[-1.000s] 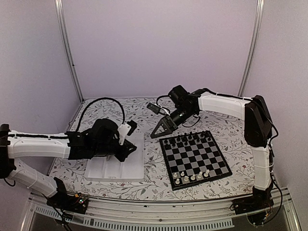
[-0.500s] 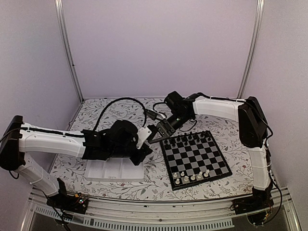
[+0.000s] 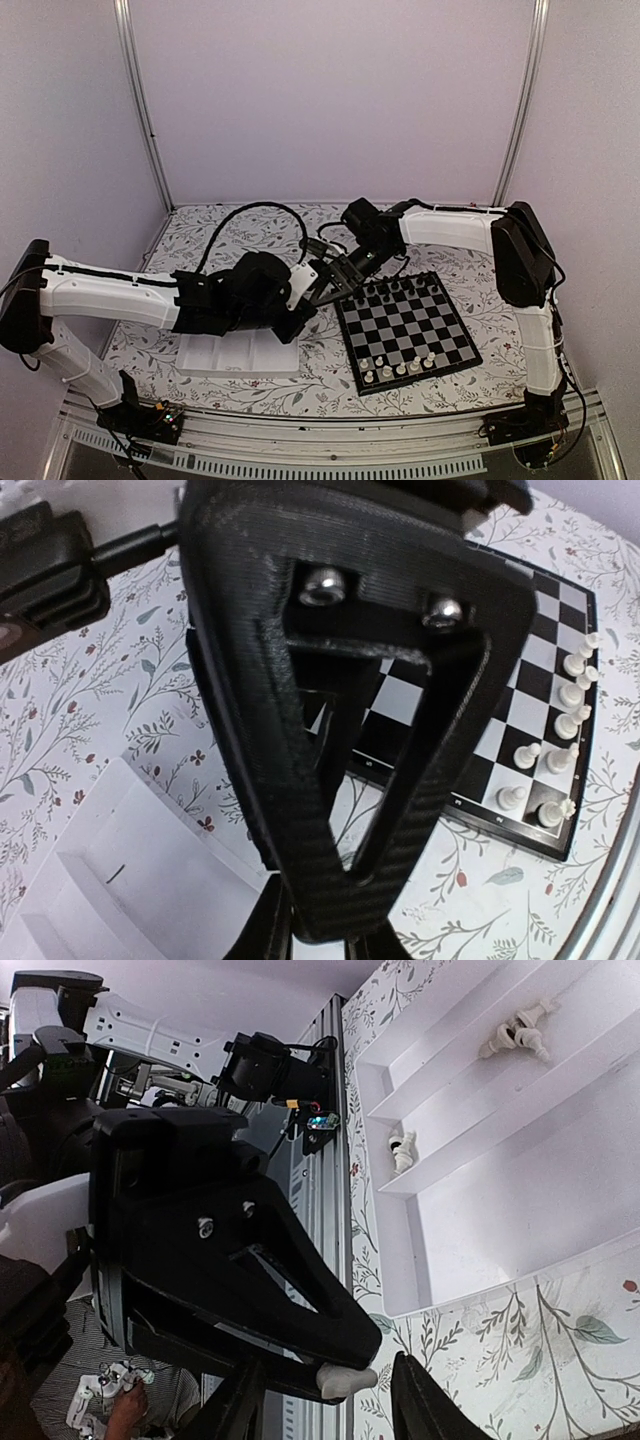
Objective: Set up the chess pieces on the board
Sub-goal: Place the chess piece on the chessboard.
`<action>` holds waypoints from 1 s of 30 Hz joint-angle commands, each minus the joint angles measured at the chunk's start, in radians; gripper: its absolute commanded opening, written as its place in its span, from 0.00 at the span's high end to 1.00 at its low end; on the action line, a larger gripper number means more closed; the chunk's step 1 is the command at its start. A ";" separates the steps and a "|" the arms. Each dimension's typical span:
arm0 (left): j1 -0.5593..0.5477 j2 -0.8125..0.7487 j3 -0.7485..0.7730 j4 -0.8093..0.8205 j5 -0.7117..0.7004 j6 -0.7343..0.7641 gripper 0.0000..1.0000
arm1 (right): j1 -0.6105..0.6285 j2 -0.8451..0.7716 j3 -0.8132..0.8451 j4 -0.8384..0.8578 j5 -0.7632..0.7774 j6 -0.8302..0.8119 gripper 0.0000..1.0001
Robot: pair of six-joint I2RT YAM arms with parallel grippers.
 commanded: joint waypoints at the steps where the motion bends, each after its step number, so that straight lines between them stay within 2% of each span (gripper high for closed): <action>1: -0.017 -0.003 0.021 0.002 -0.033 0.007 0.90 | 0.009 0.000 -0.020 0.006 0.029 0.005 0.56; 5: -0.020 0.001 0.025 0.003 -0.029 0.007 0.90 | 0.009 -0.003 -0.020 0.010 0.030 0.002 0.63; 16: -0.036 0.004 0.037 0.022 -0.011 0.013 0.90 | 0.009 0.011 0.004 0.024 0.023 0.012 0.68; 21: -0.037 0.006 0.039 0.024 -0.010 0.014 0.89 | 0.009 0.013 0.007 0.024 0.015 0.008 0.83; 25: -0.038 0.005 0.034 0.024 -0.049 0.012 0.82 | 0.009 0.002 0.003 0.019 0.042 -0.006 0.91; 27: -0.038 -0.003 0.030 0.014 -0.071 0.005 0.76 | 0.009 -0.007 0.001 0.013 0.071 -0.018 0.92; 30: -0.039 -0.040 0.024 -0.020 -0.126 -0.011 0.73 | -0.003 -0.038 -0.002 -0.004 0.132 -0.050 0.93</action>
